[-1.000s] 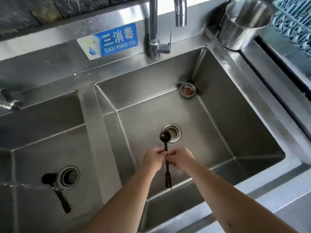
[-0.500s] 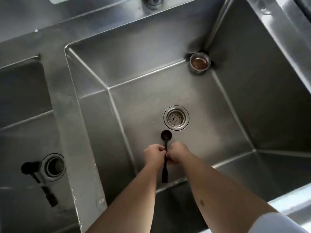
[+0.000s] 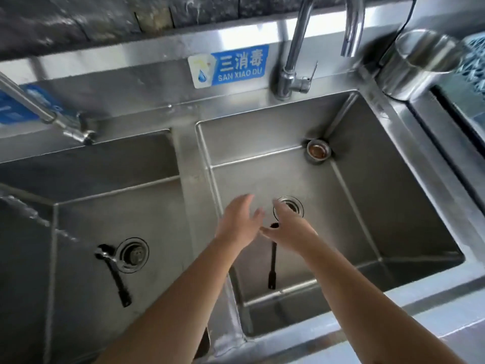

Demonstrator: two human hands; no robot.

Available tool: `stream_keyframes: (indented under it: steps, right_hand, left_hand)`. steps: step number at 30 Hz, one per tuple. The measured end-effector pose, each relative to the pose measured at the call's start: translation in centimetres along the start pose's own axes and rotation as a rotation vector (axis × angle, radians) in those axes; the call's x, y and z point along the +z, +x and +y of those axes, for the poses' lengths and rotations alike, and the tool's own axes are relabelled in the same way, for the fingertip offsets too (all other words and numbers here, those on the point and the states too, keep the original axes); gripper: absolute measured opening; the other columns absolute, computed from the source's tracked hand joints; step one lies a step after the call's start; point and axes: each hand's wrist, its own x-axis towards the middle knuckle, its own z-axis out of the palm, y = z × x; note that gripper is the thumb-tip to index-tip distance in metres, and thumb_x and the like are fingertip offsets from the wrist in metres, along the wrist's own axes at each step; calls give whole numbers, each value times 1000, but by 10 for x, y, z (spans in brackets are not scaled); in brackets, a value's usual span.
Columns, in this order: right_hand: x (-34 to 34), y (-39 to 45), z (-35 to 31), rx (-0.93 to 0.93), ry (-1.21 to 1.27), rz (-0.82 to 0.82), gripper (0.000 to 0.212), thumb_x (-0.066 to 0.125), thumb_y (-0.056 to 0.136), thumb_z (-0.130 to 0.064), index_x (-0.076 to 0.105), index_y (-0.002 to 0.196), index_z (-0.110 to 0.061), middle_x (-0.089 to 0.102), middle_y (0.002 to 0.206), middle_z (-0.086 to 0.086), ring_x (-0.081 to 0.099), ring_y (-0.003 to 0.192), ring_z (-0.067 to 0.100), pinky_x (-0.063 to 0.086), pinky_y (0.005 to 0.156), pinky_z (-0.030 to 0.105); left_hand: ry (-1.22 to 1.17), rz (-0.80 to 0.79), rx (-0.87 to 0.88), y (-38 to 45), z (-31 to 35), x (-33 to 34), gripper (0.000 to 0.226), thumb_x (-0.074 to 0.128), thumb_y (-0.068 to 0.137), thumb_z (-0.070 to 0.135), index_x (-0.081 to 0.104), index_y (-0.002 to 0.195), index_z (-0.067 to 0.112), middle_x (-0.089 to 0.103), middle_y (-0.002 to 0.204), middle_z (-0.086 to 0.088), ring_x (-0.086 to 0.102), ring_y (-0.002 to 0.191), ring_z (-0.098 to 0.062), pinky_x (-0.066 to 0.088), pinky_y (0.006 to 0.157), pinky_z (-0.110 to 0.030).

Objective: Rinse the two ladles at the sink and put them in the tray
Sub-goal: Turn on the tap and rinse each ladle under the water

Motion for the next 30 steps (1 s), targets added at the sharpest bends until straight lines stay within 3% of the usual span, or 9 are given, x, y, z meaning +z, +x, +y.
stream_keyframes:
  steps: [3,7,10,14,17,21,24,26,30]
  right_hand:
    - [0,-27,-63,-154,-153,64,101,57,84,-63,-3,156,-28,-1,168,4,2,153,26,17,121,53]
    - [32,-49,-148,-301,-254,133,95,52,87,-63,-4,156,-29,-8,167,4,-7,152,28,10,119,54]
    - [73,-55,-204,-402,-296,97,91,54,87,-62,3,155,-29,-5,167,4,-6,152,28,10,119,54]
    - [134,-47,-264,-441,-307,-19,84,51,88,-55,8,155,-27,-1,167,6,0,153,28,17,117,57]
    - [183,-37,-296,-450,-331,-114,76,53,92,-43,14,154,-23,9,166,8,10,152,31,22,116,56]
    - [242,-13,-318,-437,-281,-197,59,54,93,-30,34,148,-17,31,158,10,37,140,36,38,110,47]
    - [285,11,-316,-415,-309,-188,47,54,89,-23,48,135,-15,50,141,9,55,122,35,46,96,40]
    - [313,28,-312,-317,-269,-220,43,55,87,-20,53,129,-11,57,133,11,59,116,34,49,93,42]
    - [363,60,-306,-194,-224,-225,21,58,91,-24,58,105,-9,68,113,17,64,104,36,44,75,33]
  left_hand:
    - [31,155,108,-33,-15,-70,51,50,92,47,51,136,21,57,139,-2,53,125,-22,40,102,-33]
    - [104,204,46,-73,-71,-139,66,37,87,64,41,142,29,49,147,4,47,132,-19,39,100,-34]
    - [129,160,-87,-91,-129,-173,69,38,88,63,38,145,24,43,152,-1,42,136,-24,36,107,-40]
    - [137,129,-243,-110,-204,-204,68,39,82,64,42,139,27,51,143,-5,50,128,-28,44,99,-43]
    - [177,25,-278,-119,-254,-213,58,41,84,52,38,139,34,46,147,-3,43,133,-29,45,101,-50]
    - [154,-21,-308,-113,-310,-210,36,40,84,39,53,116,27,62,116,-7,59,105,-30,53,85,-47]
    - [93,-49,-362,-105,-349,-196,14,45,81,33,51,94,32,64,93,-1,63,84,-29,54,73,-40]
    - [8,-75,-417,-98,-375,-181,8,48,83,35,48,87,29,66,92,-1,63,82,-28,53,73,-38]
    - [-187,-84,-554,-81,-424,-150,34,55,83,41,58,112,23,68,110,-8,62,102,-31,48,80,-34]
